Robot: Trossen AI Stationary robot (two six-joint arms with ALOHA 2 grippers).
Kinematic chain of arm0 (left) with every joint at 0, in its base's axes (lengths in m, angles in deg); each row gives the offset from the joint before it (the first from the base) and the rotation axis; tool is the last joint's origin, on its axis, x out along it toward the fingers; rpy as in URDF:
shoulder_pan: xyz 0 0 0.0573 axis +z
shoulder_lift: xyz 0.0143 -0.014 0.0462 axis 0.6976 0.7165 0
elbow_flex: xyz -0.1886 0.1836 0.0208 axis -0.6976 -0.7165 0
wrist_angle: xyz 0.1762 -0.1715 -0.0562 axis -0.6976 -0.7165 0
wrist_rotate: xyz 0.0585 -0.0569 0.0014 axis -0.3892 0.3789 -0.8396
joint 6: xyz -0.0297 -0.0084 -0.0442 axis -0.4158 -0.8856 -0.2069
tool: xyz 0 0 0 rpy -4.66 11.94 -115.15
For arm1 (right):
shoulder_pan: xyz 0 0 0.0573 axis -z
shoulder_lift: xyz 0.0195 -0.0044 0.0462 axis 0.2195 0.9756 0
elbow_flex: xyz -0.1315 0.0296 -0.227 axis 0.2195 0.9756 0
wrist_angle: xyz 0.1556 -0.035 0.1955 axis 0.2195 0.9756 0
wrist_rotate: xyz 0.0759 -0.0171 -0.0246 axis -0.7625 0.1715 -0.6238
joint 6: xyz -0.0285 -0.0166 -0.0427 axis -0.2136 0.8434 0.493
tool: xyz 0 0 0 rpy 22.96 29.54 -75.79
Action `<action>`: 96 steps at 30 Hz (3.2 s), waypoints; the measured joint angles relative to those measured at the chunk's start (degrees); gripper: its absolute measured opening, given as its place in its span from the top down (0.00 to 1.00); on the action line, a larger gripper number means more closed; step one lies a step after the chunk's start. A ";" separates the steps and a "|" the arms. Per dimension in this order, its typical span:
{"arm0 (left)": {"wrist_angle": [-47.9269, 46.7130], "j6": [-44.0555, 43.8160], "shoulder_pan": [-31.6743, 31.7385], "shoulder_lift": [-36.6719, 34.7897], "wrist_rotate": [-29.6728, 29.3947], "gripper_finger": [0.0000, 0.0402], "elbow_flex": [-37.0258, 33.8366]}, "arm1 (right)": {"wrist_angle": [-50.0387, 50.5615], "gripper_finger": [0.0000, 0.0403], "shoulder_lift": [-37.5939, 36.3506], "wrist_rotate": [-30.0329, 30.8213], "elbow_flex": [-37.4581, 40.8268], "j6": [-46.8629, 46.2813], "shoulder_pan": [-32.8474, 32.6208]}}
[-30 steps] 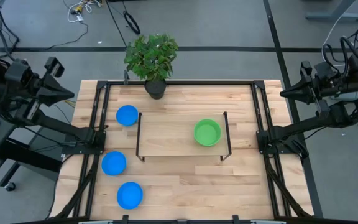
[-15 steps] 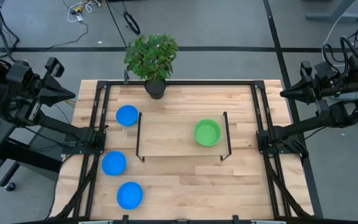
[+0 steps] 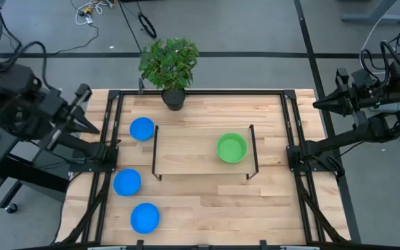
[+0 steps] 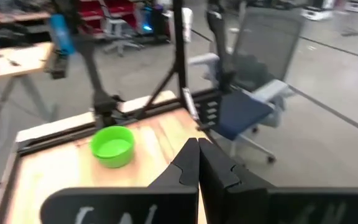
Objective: Pick & Place Mini bowls
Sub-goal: Put the bottom blue bowl on the shelf
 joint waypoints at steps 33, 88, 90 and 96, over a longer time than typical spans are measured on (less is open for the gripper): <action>-8.63 0.64 -6.42 17.01 3.19 1.00 -0.04 | -0.02 0.95 0.00 -0.01 0.00 0.00 0.00; -16.07 -74.31 -40.44 37.84 -14.36 1.00 0.03 | 0.00 0.95 0.00 0.01 0.00 -0.02 0.01; -16.06 -79.40 -40.44 38.72 -16.03 1.00 0.02 | -0.01 0.95 0.00 0.00 0.00 -0.01 0.00; -16.08 -85.60 -41.07 41.22 -19.29 1.00 0.00 | -0.01 0.95 0.01 -0.01 0.00 0.00 0.01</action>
